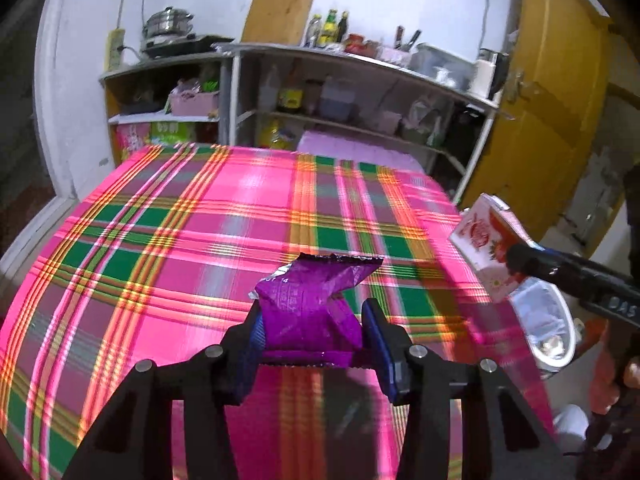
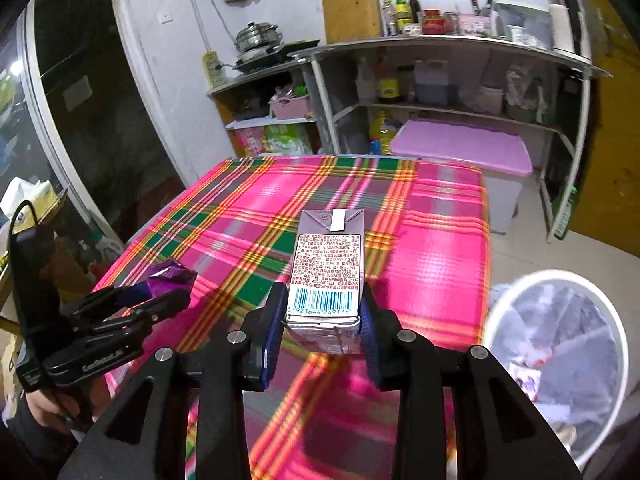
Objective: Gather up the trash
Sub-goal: 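Carry the purple wrapper and carton over the white bin, then open the left tool to drop the wrapper while the right tool opens to drop the carton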
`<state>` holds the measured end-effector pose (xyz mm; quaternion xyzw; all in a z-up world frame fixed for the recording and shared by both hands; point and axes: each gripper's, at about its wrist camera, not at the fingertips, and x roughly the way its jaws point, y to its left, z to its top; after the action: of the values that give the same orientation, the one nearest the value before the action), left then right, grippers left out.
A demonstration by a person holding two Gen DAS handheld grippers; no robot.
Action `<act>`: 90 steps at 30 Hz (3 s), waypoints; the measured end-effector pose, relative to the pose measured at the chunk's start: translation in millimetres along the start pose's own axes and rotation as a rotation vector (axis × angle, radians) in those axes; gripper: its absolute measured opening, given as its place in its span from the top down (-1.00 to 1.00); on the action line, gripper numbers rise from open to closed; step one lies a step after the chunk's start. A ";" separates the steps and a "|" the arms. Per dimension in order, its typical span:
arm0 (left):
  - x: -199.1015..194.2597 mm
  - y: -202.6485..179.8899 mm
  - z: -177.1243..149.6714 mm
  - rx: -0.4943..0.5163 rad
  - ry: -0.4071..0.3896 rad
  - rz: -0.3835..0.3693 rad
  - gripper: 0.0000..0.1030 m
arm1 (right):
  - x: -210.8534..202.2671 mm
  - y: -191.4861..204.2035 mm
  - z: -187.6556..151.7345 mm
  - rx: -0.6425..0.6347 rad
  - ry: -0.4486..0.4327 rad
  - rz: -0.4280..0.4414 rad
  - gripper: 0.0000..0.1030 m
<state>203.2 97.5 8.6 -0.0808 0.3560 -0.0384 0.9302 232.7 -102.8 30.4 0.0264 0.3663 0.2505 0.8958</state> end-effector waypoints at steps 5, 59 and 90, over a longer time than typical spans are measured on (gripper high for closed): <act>-19.6 -36.6 -7.6 0.025 -0.016 -0.051 0.08 | -31.9 -14.9 -15.7 0.032 -0.022 -0.015 0.30; 14.6 -234.7 -30.3 0.270 0.055 -0.263 0.07 | -126.4 -159.3 -87.0 0.296 -0.083 -0.187 0.30; 113.9 -279.2 -28.4 0.290 0.206 -0.316 -0.07 | -80.4 -209.3 -95.4 0.330 0.027 -0.228 0.14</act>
<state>265.1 -195.5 -37.3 0.0032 0.4229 -0.2424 0.8732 210.0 -336.2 -35.9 0.1276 0.4148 0.0845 0.8969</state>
